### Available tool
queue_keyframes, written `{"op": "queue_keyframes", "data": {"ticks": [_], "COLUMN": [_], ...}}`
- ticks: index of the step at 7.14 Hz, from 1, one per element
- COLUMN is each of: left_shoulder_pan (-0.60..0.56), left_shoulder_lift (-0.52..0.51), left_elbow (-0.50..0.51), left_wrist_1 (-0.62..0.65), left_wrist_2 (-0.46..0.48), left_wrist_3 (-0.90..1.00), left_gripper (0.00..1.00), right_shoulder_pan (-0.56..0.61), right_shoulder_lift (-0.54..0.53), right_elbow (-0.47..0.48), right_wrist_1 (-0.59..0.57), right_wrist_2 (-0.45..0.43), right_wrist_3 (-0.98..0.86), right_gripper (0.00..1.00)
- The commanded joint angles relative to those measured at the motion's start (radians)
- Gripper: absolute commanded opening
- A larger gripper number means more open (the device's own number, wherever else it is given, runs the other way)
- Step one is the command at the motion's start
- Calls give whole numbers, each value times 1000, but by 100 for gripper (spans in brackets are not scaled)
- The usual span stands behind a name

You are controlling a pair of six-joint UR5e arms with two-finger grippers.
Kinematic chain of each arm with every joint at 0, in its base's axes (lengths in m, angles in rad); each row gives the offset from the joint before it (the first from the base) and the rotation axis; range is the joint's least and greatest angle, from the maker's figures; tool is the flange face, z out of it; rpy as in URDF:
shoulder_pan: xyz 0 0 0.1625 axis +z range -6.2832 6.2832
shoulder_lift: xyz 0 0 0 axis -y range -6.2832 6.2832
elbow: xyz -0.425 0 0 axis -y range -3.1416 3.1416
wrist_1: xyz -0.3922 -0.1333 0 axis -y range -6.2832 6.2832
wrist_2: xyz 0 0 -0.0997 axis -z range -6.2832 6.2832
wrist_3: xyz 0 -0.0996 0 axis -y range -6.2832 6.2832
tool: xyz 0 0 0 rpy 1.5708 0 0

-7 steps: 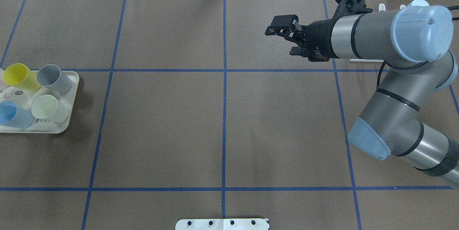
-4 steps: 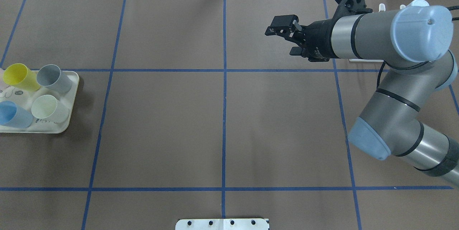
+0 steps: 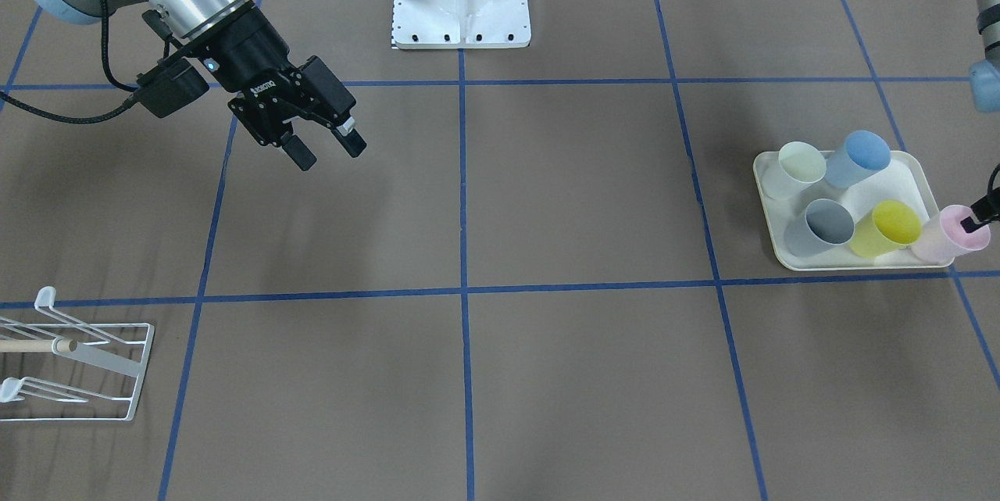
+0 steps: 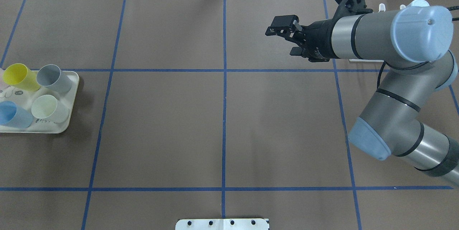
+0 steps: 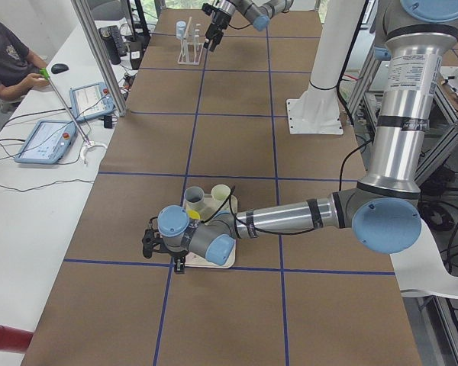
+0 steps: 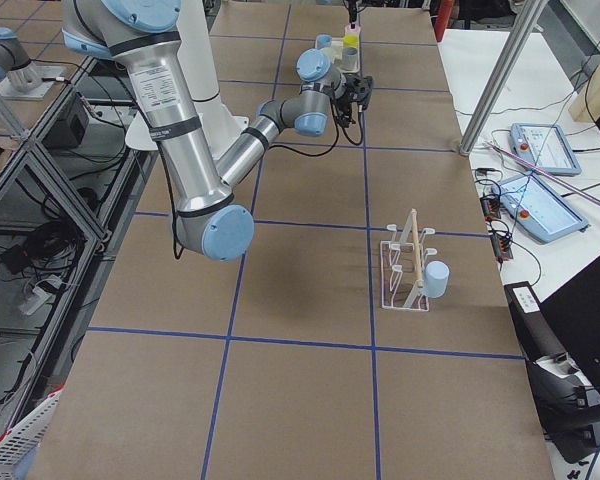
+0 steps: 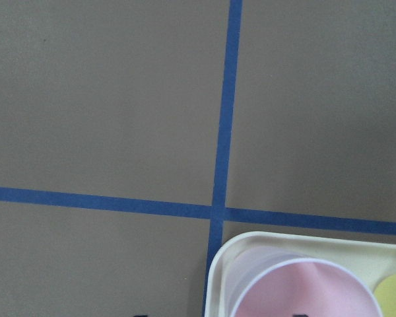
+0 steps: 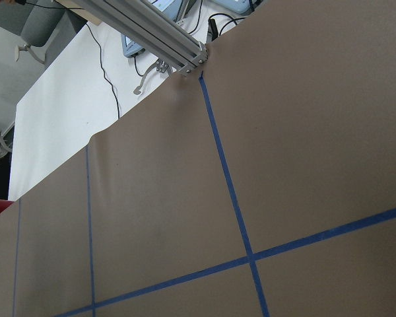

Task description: Transfer IKEA cup to right arm and place on rack

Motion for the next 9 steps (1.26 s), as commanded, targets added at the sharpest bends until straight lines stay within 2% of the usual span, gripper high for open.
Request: {"op": "queue_keyframes", "data": {"ticks": [1,2,3,4,5,7,9], "left_shoulder_pan": [11,11,11,11,11,-3,-114], "left_shoulder_lift": [-1,1,1,1,1,1,-1], "left_elbow": [0,0,3,1,1,-18,-99], "left_wrist_1": [0,0,2,0,2,9,124], "left_wrist_2": [-3,-3,-2,-2,-2,-8,-52], "left_wrist_3": [0,0,0,2,0,0,2], "left_gripper": [64,51,33,6,0,0,0], "right_shoulder_pan": [0,0,0,0,0,0,0], "right_shoulder_lift": [0,0,0,0,0,-2,-5], "right_elbow": [0,1,3,1,3,1,4], "right_wrist_1": [0,0,0,0,0,0,0], "right_wrist_2": [0,0,0,0,0,0,0], "right_wrist_3": [0,1,1,1,1,1,4], "right_gripper": [99,99,99,99,99,99,99]}}
